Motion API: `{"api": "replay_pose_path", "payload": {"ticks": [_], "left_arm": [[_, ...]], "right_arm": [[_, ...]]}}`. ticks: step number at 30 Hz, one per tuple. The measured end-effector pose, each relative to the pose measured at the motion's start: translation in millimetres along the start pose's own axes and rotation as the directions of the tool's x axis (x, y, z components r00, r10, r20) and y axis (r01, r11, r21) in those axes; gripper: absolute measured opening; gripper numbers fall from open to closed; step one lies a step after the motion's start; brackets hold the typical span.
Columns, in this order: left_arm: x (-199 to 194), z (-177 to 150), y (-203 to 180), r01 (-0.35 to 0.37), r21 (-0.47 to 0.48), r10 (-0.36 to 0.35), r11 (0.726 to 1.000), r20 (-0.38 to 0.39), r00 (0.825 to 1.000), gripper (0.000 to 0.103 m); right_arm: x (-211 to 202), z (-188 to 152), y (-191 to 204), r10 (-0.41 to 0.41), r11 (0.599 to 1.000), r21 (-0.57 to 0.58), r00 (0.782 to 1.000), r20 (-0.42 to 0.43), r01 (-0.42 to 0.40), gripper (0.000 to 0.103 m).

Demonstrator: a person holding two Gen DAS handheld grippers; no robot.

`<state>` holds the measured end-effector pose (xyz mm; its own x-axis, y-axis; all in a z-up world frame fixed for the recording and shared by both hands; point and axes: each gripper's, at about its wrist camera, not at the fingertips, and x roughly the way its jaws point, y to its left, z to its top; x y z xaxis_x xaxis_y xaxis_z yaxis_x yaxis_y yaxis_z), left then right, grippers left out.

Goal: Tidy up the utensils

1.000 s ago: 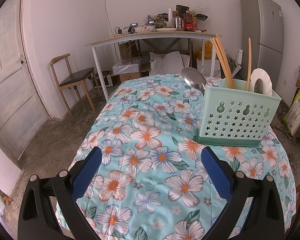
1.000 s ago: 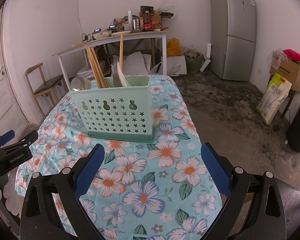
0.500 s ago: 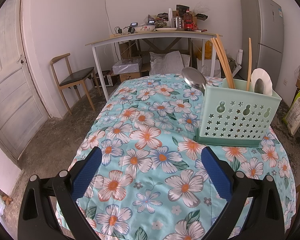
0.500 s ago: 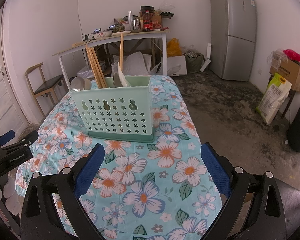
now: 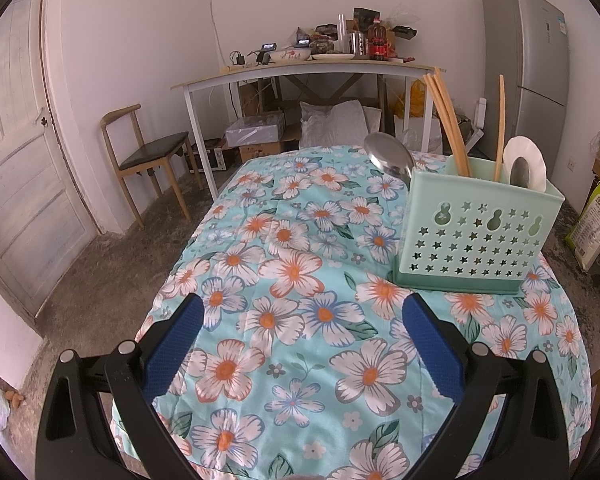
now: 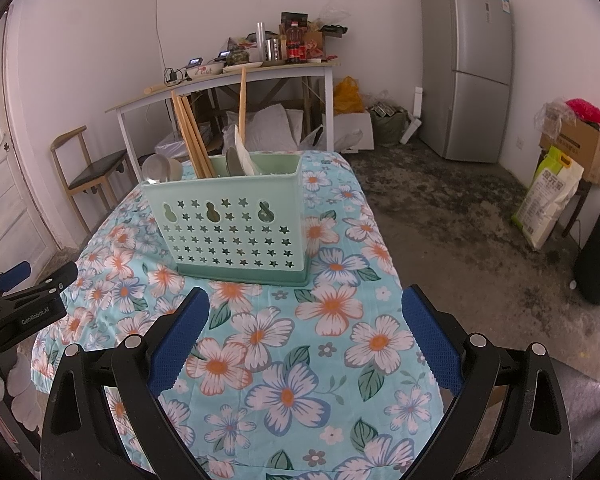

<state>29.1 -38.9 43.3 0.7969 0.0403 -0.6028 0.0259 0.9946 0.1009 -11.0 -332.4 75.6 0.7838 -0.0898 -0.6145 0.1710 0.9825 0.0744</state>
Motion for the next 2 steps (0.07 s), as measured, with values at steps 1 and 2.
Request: {"api": "replay_pose_path", "payload": {"ticks": [1,2], "left_arm": [[0.5,-0.3,-0.1,0.0,0.0,0.0,1.0,0.0,1.0,0.097],[0.5,-0.7,0.2,0.0,0.0,0.0,1.0,-0.001,1.0,0.097]], "right_arm": [[0.0,0.7,0.6,0.0,1.0,0.0,1.0,-0.001,0.0,0.093],[0.0,0.2,0.2,0.001,1.0,0.0,1.0,0.0,-0.001,0.093]]}}
